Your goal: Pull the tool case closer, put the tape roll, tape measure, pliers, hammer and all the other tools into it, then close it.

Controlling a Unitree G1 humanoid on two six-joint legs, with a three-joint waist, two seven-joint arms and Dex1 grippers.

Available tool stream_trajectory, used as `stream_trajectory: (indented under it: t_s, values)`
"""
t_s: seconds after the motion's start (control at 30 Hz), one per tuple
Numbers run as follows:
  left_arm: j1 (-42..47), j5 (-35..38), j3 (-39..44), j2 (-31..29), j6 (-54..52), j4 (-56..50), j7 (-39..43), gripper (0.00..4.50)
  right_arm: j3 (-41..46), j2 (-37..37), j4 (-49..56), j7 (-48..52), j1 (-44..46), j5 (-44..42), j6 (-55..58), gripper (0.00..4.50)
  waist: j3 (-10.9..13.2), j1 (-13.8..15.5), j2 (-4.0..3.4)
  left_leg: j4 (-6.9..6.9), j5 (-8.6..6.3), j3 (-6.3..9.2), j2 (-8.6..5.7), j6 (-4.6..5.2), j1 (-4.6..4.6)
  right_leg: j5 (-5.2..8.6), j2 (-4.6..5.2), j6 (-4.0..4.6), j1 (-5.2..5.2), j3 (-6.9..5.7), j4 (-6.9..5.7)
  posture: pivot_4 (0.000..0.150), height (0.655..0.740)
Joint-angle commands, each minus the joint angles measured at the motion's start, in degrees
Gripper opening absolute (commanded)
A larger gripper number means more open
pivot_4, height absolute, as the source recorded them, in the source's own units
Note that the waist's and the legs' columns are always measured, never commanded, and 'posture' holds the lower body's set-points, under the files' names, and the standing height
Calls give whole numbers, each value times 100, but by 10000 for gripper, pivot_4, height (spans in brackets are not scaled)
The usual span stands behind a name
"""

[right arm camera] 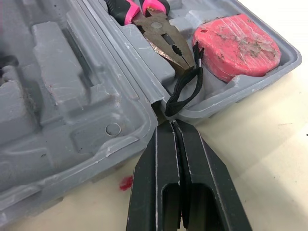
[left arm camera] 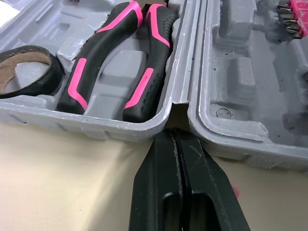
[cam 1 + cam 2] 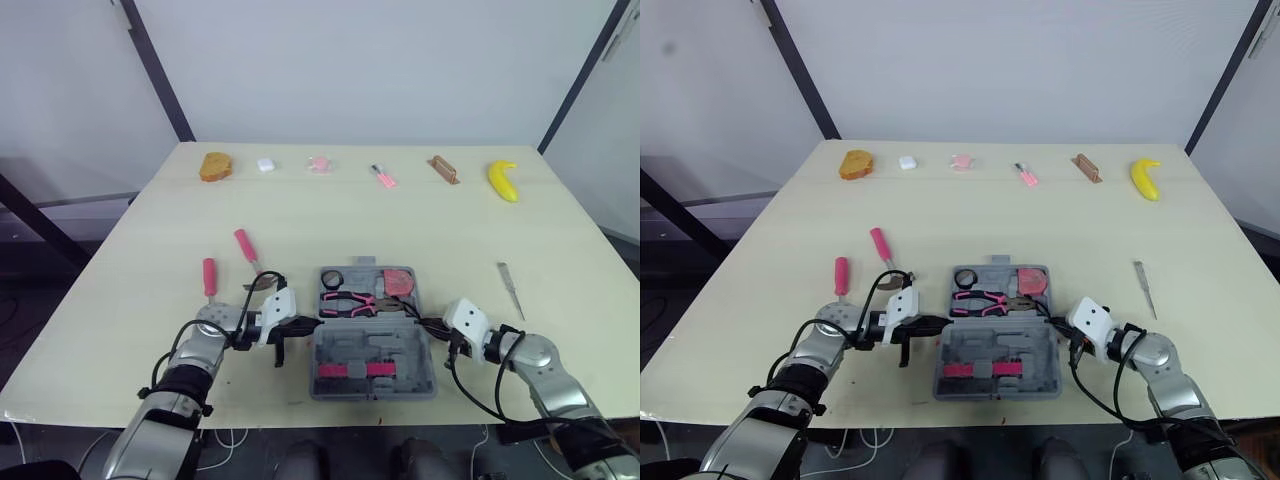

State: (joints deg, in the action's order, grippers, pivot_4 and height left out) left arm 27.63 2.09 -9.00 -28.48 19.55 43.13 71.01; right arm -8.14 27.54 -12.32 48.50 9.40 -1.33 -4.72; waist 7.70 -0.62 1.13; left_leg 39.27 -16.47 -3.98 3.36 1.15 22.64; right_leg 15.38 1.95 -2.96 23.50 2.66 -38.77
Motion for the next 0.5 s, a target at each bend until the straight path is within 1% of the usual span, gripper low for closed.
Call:
stream_trajectory:
  t_s: [0.03,0.27,0.4,0.5]
  values:
    - [-171,181,184,-138,-34,-262,-65,0,319,124,170,9,-111,-305,-119,233,0,-5,0,0,0,0,0,0,0,0,0,0,0,0,0,1500,7400]
    - [-652,793,663,-394,-122,-883,-3,0,740,361,467,89,-429,-789,-27,233,2,-15,-1,-1,0,0,1,0,2,0,1,0,2,1,1,1500,7400]
    - [-1293,1699,1462,-575,-737,-1754,-161,0,1477,320,836,-64,-935,-1495,143,233,2,-7,-2,-2,0,-1,2,0,3,0,6,0,2,1,2,1500,7400]
    - [-1656,2105,1946,-615,-1181,-2169,-496,0,1871,289,979,-198,-1239,-1764,144,233,2,1,-2,-4,-1,0,4,-1,7,1,8,-1,3,-2,7,1500,7400]
